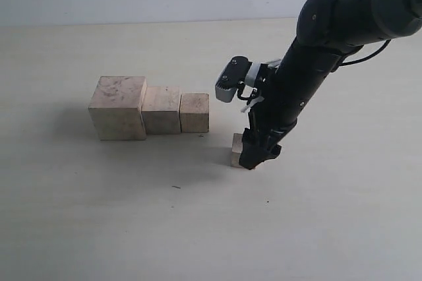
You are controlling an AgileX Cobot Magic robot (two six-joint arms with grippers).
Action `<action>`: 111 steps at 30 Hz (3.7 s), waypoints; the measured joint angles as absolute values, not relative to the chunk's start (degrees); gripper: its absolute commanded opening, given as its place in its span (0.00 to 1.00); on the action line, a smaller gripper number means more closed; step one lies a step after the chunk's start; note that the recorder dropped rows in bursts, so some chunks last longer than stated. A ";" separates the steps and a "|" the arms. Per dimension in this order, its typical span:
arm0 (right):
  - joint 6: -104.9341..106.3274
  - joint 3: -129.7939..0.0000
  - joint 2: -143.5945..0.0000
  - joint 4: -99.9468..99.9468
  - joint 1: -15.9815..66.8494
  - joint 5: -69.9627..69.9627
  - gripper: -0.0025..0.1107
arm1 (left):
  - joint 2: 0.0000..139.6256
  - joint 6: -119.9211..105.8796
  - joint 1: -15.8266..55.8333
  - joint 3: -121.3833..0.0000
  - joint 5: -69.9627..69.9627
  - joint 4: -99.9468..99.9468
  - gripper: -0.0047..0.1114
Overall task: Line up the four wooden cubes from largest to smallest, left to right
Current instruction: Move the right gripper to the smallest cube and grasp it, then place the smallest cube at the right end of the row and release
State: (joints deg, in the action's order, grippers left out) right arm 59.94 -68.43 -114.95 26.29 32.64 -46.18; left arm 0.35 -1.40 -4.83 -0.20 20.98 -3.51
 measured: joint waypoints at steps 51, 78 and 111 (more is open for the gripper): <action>92.20 -79.72 -125.42 39.12 30.42 -40.36 0.02 | 0.35 -1.40 -4.83 -0.20 20.98 -3.51 0.04; 90.16 -79.47 -126.36 40.88 30.39 -40.59 0.62 | 0.35 -1.40 -4.83 -0.20 20.98 -3.51 0.04; 62.35 -79.12 -122.47 25.76 30.39 -31.66 0.51 | 0.35 -1.40 -4.83 -0.20 20.98 -3.51 0.04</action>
